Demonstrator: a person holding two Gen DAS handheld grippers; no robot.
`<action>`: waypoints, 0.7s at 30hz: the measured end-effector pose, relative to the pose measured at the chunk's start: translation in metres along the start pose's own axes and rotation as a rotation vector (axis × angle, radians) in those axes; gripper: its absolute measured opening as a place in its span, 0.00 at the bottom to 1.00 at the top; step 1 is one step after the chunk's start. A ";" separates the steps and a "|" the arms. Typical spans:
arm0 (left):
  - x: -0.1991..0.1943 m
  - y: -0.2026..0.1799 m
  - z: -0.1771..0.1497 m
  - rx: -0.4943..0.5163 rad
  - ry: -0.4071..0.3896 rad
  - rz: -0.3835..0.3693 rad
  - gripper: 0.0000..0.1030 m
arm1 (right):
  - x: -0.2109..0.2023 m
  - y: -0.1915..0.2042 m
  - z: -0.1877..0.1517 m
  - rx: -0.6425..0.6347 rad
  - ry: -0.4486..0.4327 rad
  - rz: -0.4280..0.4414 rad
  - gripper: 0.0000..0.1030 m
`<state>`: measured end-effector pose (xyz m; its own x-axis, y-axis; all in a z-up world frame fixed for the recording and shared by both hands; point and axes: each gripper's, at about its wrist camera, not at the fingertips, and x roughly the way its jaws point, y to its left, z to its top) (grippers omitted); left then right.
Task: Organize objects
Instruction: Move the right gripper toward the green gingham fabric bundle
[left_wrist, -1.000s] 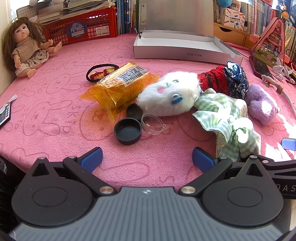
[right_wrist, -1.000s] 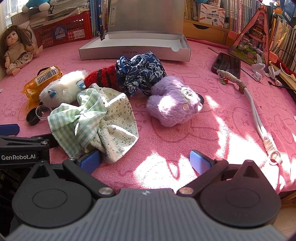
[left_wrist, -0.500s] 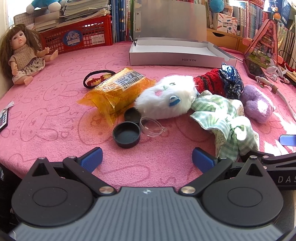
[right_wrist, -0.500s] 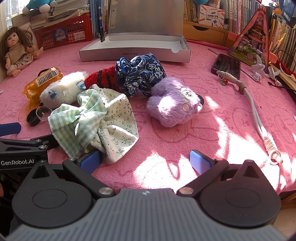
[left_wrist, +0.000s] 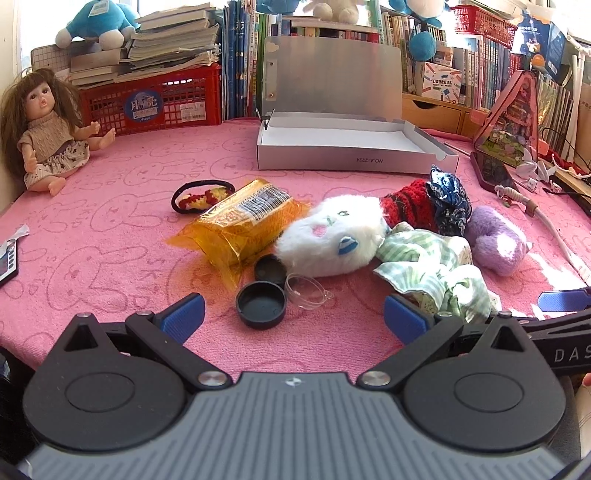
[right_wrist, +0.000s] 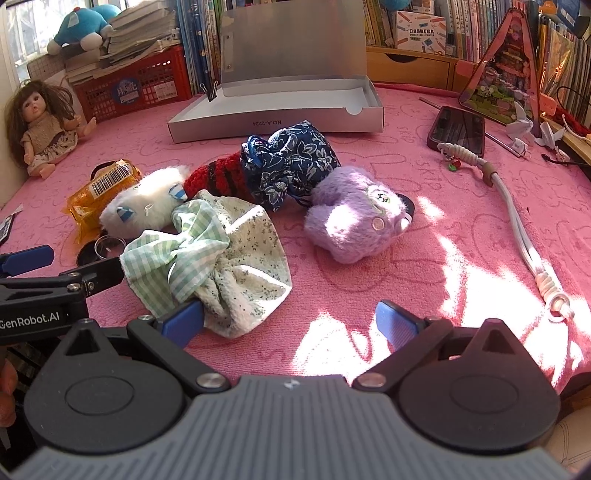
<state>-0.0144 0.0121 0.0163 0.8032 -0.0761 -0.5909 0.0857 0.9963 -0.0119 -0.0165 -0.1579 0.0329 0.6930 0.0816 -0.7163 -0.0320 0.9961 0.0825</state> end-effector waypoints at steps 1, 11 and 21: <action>-0.001 0.000 0.001 0.008 -0.008 0.004 1.00 | -0.001 0.002 0.001 -0.014 -0.011 -0.001 0.99; 0.002 0.009 0.004 -0.001 -0.036 -0.014 0.97 | -0.002 0.015 0.006 -0.075 -0.066 0.030 0.90; 0.007 0.015 0.003 -0.025 -0.009 -0.020 0.63 | 0.001 0.023 0.007 -0.080 -0.063 0.061 0.73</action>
<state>-0.0051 0.0268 0.0144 0.8065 -0.0964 -0.5833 0.0872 0.9952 -0.0438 -0.0121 -0.1354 0.0390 0.7316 0.1428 -0.6666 -0.1317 0.9890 0.0673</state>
